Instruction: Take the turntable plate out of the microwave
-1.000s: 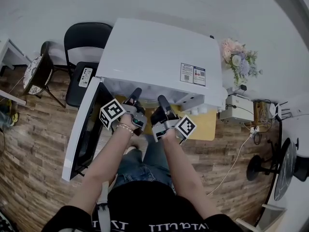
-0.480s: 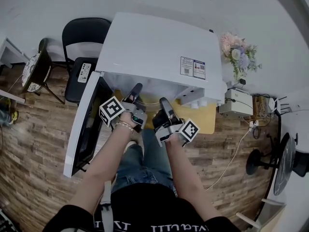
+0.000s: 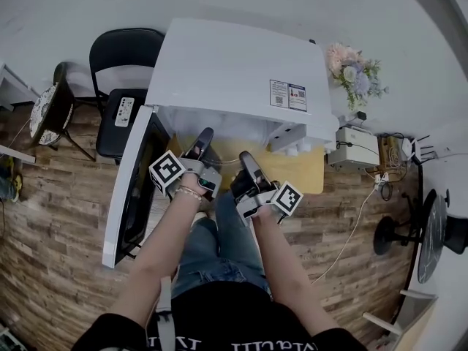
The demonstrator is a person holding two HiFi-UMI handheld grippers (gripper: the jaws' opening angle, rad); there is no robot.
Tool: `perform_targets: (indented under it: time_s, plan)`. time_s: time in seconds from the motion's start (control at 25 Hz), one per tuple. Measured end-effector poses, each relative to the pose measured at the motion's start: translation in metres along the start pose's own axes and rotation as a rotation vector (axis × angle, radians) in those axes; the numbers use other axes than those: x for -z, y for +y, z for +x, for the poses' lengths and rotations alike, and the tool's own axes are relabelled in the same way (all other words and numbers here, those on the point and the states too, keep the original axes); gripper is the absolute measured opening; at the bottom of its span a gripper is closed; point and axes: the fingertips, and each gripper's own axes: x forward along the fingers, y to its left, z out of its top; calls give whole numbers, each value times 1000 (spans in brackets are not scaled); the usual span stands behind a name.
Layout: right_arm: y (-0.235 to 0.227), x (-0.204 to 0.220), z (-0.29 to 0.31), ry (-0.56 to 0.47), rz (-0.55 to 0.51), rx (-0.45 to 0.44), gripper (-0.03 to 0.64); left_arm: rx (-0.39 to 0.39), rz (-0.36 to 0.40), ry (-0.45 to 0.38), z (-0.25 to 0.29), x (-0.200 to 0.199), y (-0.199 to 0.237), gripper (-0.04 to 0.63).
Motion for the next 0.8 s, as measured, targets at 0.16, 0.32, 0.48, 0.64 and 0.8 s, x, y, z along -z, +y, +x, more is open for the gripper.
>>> perform_targets:
  time_s: [0.16, 0.32, 0.48, 0.64, 0.8]
  plan:
    - [4, 3, -9, 15, -39, 11, 62, 0, -16, 7, -8, 8, -1, 34]
    - [11, 8, -13, 90, -125, 26, 64, -8, -19, 8, -17, 14, 0, 34]
    - [10, 3, -18, 116, -172, 73, 73, -17, -5, 1, -26, 19, -2, 34]
    - [18, 2, -22, 150, -188, 85, 90, -26, 9, -10, -39, 25, -10, 34]
    - [27, 4, -27, 200, -201, 76, 105, -33, 37, 1, -54, 34, -18, 34]
